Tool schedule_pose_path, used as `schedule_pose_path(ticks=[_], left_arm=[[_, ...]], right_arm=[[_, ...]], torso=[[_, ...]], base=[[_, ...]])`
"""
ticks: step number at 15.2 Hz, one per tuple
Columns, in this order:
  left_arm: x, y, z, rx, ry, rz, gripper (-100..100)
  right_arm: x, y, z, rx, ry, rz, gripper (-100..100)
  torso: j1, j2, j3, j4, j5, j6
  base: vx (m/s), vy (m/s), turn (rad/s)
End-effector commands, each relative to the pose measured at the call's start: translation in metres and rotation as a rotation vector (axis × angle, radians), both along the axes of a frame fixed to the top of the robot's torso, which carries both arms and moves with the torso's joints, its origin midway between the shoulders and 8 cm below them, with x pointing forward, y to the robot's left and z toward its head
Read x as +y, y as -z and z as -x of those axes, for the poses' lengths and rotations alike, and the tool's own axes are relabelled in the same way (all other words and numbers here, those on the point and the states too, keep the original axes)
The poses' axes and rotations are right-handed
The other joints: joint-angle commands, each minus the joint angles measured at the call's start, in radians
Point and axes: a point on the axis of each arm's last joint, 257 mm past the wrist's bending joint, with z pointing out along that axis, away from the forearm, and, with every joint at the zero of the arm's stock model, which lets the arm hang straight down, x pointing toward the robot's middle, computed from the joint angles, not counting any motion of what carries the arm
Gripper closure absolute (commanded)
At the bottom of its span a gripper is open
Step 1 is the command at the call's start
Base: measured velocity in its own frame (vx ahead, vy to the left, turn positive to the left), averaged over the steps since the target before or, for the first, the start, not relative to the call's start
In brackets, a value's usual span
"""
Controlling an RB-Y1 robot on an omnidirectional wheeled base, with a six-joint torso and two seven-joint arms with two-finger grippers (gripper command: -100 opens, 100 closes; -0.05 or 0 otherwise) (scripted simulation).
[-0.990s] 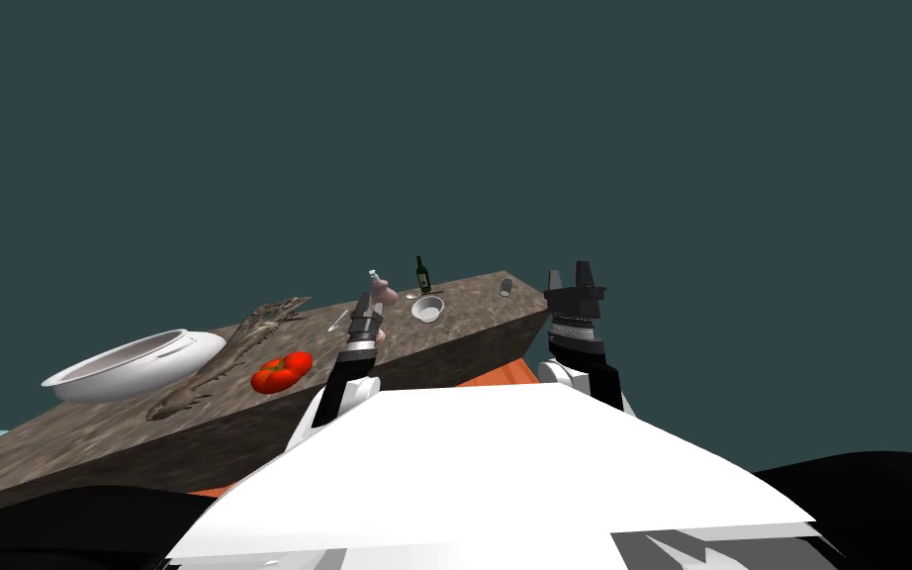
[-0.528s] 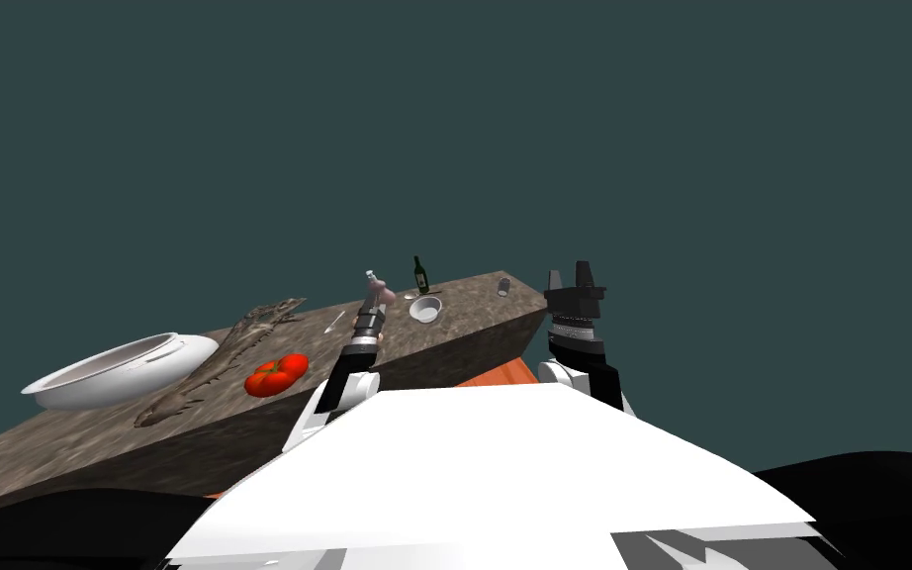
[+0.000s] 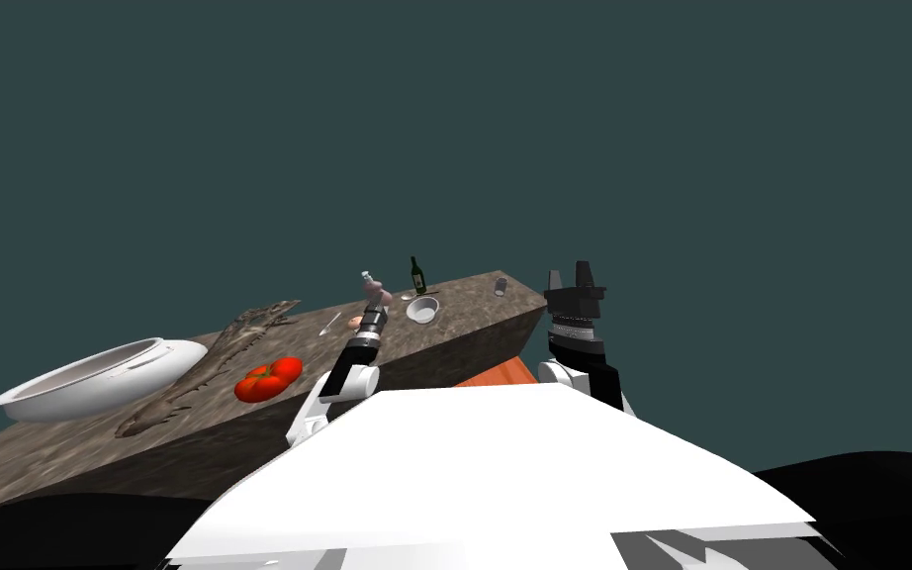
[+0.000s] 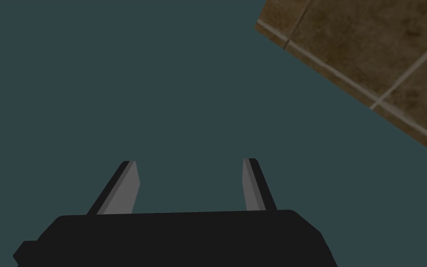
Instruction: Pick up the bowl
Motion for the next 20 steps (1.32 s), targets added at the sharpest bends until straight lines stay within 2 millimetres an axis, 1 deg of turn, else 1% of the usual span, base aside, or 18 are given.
schedule_pose_path(ticks=[1,2,4,5,6,8,9,11,12,13,15,16,18,19,20], left_arm=[[0.003,0.009,-0.004,0.039,-0.005,0.000,-100],[0.004,0.011,-0.010,0.058,-0.005,-0.009,-100],[0.006,0.020,-0.011,0.092,-0.011,-0.006,-100],[0.006,0.020,-0.011,0.092,-0.011,-0.006,-100],[0.008,0.024,-0.018,0.118,-0.012,-0.014,-100],[0.010,0.031,-0.019,0.146,-0.017,-0.011,-100],[0.012,0.033,-0.025,0.162,-0.017,-0.020,-100],[0.014,0.043,-0.025,0.201,-0.024,-0.016,-100],[0.014,0.043,-0.025,0.201,-0.024,-0.016,-100],[0.016,0.047,-0.031,0.229,-0.026,-0.023,-100],[0.018,0.055,-0.031,0.258,-0.031,-0.021,-100],[0.020,0.056,-0.037,0.275,-0.032,-0.029,-100],[0.022,0.066,-0.036,0.315,-0.040,-0.025,-100],[0.022,0.066,-0.036,0.315,-0.040,-0.025,-100],[0.025,0.070,-0.041,0.341,-0.042,-0.032,-100]], right_arm=[[0.000,0.000,0.000,0.000,0.000,0.000,0],[0.000,0.000,0.000,0.000,0.000,0.000,0],[0.000,0.000,0.000,0.000,0.000,0.000,0],[0.000,0.000,0.000,0.000,0.000,0.000,0],[0.000,0.000,0.000,0.000,0.000,0.000,0],[0.000,0.000,0.000,0.000,0.000,0.000,0],[0.000,0.000,0.000,0.000,0.000,0.000,0],[0.000,0.000,0.000,0.000,0.000,0.000,0],[0.000,0.000,0.000,0.000,0.000,0.000,0],[0.000,0.000,0.000,0.000,0.000,0.000,0],[0.000,0.000,0.000,0.000,0.000,0.000,0],[0.000,0.000,0.000,0.000,0.000,0.000,0],[0.000,0.000,0.000,0.000,0.000,0.000,0],[0.000,0.000,0.000,0.000,0.000,0.000,0],[0.000,0.000,0.000,0.000,0.000,0.000,0]], torso=[[0.000,0.000,0.000,0.000,0.000,0.000],[0.000,0.000,0.000,0.000,0.000,0.000],[0.000,0.000,0.000,0.000,0.000,0.000],[0.000,0.000,0.000,0.000,0.000,0.000],[0.000,0.000,0.000,0.000,0.000,0.000],[0.000,0.000,0.000,0.000,0.000,0.000],[0.000,0.000,0.000,0.000,0.000,0.000],[0.000,0.000,0.000,0.000,0.000,0.000],[0.000,0.000,0.000,0.000,0.000,0.000],[0.000,0.000,0.000,0.000,0.000,0.000],[0.000,0.000,0.000,0.000,0.000,0.000],[0.000,0.000,0.000,0.000,0.000,0.000],[0.000,0.000,0.000,0.000,0.000,0.000],[0.000,0.000,0.000,0.000,0.000,0.000],[0.000,0.000,0.000,0.000,0.000,0.000]], base=[[0.000,-0.010,-0.019],[0.001,-0.013,-0.039],[0.000,-0.014,-0.031],[0.000,-0.006,0.000],[0.001,-0.011,-0.035],[0.001,-0.013,-0.037],[-0.001,-0.015,-0.044],[0.000,-0.013,-0.034],[0.001,-0.006,0.004],[0.001,-0.012,-0.040],[0.001,-0.012,-0.039],[0.001,-0.017,-0.041],[0.002,-0.015,-0.033],[0.000,-0.007,0.001],[-0.001,-0.013,-0.036]])
